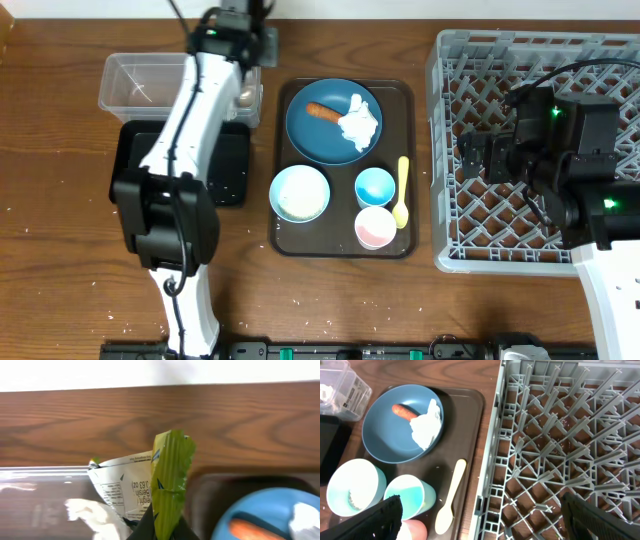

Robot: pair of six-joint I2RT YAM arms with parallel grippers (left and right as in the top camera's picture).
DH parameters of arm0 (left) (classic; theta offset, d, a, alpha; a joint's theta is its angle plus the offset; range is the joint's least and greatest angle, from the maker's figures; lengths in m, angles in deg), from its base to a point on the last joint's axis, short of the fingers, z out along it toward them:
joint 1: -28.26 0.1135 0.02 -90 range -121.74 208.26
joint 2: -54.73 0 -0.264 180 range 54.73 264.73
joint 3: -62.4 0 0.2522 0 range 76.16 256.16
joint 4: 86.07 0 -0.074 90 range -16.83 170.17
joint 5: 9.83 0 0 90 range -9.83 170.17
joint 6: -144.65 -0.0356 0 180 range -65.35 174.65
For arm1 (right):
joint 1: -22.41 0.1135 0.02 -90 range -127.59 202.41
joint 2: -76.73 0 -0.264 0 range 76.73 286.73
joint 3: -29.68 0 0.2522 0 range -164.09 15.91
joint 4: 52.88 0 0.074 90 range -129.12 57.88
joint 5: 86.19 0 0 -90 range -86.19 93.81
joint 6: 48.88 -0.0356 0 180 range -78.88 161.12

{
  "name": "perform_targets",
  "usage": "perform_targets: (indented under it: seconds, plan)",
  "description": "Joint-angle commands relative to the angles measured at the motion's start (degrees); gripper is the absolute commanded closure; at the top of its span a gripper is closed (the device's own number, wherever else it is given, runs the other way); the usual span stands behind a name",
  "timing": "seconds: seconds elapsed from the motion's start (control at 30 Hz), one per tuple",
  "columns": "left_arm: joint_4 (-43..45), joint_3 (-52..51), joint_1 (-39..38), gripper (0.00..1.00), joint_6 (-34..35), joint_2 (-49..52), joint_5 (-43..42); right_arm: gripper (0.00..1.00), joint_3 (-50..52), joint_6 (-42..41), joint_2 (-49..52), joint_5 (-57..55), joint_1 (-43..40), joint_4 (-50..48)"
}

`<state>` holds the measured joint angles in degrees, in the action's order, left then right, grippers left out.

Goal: Sort waste into correct bins and load items into the dishwasher rack
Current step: 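Carry the green wrapper to the clear bin and release it, then reach the left gripper to the plate and grasp the remaining tissue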

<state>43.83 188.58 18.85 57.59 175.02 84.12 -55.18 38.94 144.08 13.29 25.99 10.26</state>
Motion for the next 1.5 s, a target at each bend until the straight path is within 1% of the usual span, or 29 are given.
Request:
perform_targets:
  seconds: [0.0, 0.13, 0.27, 0.3, 0.37, 0.4, 0.47, 0.53, 0.6, 0.67, 0.7, 0.73, 0.8, 1.0, 1.17, 1.33, 1.47]
  plan:
    - [1.4, 0.6, 2.9, 0.94, -0.7, 1.7, 1.3, 0.01, -1.1, -0.6, 0.2, 0.7, -0.2, -0.5]
    - [1.3, 0.6, 6.0, 0.94, 0.2, 4.2, 1.2, 0.01, -1.1, -0.6, 0.2, 0.7, -0.2, -0.5]
    - [-3.3, 0.4, 7.5, 0.93, 2.1, 4.9, 1.2, 0.01, -1.1, -0.6, 0.2, 0.7, -0.2, -0.3]
    - [-4.3, 0.4, 7.5, 0.89, 2.1, 4.9, 1.2, 0.01, -1.1, -0.6, 0.2, 0.7, -0.2, -0.3]
    - [-6.2, 0.4, 7.3, 0.68, 2.1, 4.9, 1.2, 0.01, -1.1, -0.6, 0.2, 0.7, -0.2, -0.5]
    - [-6.7, 0.4, 7.2, 0.53, 2.1, 4.9, 1.2, 0.01, -1.1, -0.6, 0.2, 0.7, -0.2, -0.5]
    - [-7.6, 0.4, 6.9, 0.35, 2.1, 4.9, 1.2, 0.01, -1.1, -0.6, 0.2, 0.7, -0.2, -0.5]
    - [-7.8, 0.4, 6.4, 0.27, 2.1, 4.9, 0.9, 0.01, -1.1, -0.6, 0.2, 0.7, -0.2, -0.5]
    - [-7.8, 0.5, 5.7, 0.25, 2.1, 4.8, -1.4, 0.01, -1.1, -0.6, 0.2, 0.7, -0.2, -0.4]
    - [-7.8, 0.7, 4.5, 0.25, 2.0, 4.6, -7.0, 0.01, -1.1, -0.6, 0.2, 0.7, -0.2, -0.4]
    - [-7.8, 0.7, 3.6, 0.25, 1.1, 4.6, -11.1, 0.01, -1.1, -0.6, 0.2, 0.7, -0.2, -0.5]
    - [-7.8, 0.7, 2.3, 0.25, -1.5, 4.7, -15.6, 0.01, -1.1, -0.6, 0.2, 0.7, -0.2, -0.5]
    - [-7.8, 0.6, -0.1, 0.25, -5.3, 4.9, -19.3, 0.01, -1.1, -0.6, 0.2, 0.7, -0.2, -0.5]
    - [-7.8, -0.9, -7.8, 0.25, -13.8, 6.5, -19.8, 0.01, -1.1, -0.5, 0.2, 0.6, -0.2, 0.4]
    - [-8.0, -1.2, -12.0, 0.25, -14.6, 9.0, -19.8, 0.01, -1.0, -0.5, 0.2, 0.6, -0.2, 0.9]
    - [-7.4, -1.2, -15.5, 0.25, -19.0, 11.7, -19.7, 0.01, -1.0, -0.5, 0.2, 0.7, -0.2, 1.0]
    - [-5.5, -1.2, -16.8, 0.25, -19.0, 14.7, -19.5, 0.01, -1.0, -0.5, 0.2, 0.6, -0.2, 1.7]
